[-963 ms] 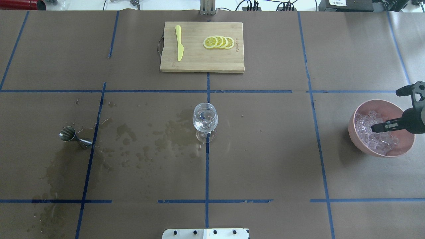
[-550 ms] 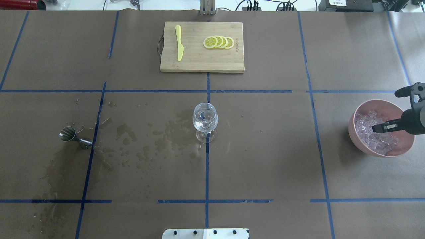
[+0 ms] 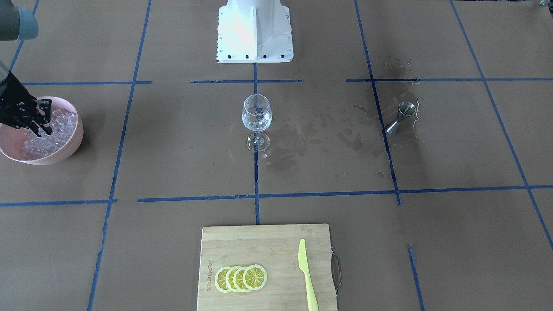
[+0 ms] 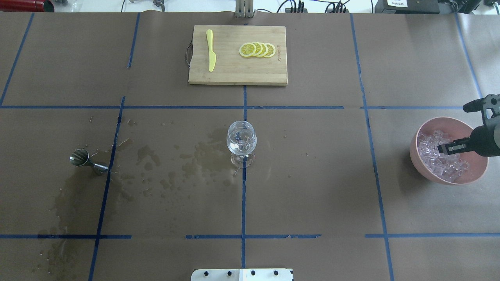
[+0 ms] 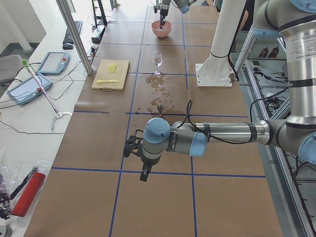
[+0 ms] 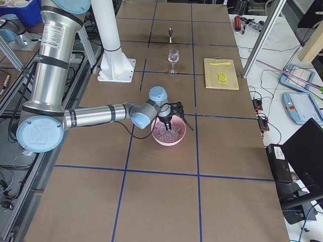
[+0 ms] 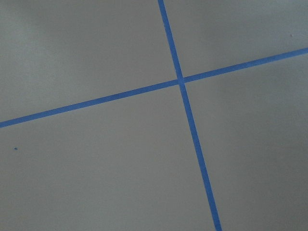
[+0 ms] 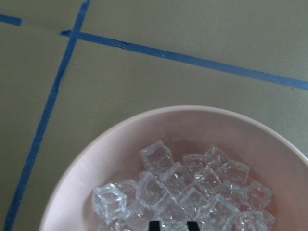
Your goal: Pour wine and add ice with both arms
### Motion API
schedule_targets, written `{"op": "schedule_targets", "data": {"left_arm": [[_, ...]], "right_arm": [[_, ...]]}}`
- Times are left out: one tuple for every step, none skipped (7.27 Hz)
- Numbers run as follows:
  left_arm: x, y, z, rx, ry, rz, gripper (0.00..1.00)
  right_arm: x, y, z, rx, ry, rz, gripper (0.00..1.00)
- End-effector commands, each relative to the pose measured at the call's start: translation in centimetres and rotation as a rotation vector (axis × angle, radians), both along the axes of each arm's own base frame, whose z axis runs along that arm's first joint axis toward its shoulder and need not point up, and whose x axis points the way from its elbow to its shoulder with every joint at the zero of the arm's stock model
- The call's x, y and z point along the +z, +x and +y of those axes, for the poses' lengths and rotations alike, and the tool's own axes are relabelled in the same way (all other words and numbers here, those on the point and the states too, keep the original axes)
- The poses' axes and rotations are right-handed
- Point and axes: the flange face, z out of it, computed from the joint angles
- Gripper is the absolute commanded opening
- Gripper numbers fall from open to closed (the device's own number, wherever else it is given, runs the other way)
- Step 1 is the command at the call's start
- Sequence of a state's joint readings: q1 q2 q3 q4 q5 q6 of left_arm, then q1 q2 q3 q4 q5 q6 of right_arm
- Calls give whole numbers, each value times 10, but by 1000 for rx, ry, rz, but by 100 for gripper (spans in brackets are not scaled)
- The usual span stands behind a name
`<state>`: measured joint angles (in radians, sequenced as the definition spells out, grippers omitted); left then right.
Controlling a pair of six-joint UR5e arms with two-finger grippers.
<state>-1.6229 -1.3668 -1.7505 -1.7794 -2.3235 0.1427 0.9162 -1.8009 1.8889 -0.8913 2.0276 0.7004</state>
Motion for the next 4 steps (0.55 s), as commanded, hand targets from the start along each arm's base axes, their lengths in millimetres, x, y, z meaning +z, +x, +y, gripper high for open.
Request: {"op": "schedule_targets", "data": {"left_arm": [[-1, 0, 0, 0, 1, 0, 100], [-1, 0, 0, 0, 3, 0, 100], [-1, 0, 0, 0, 1, 0, 100], [-1, 0, 0, 0, 3, 0, 100]], "right_arm": [[-62, 21, -5, 11, 66, -101, 0], [-101, 29, -18, -2, 105, -184, 0], [-132, 18, -33, -28, 119, -234, 0], [-160, 6, -51, -28, 113, -231, 0]]}}
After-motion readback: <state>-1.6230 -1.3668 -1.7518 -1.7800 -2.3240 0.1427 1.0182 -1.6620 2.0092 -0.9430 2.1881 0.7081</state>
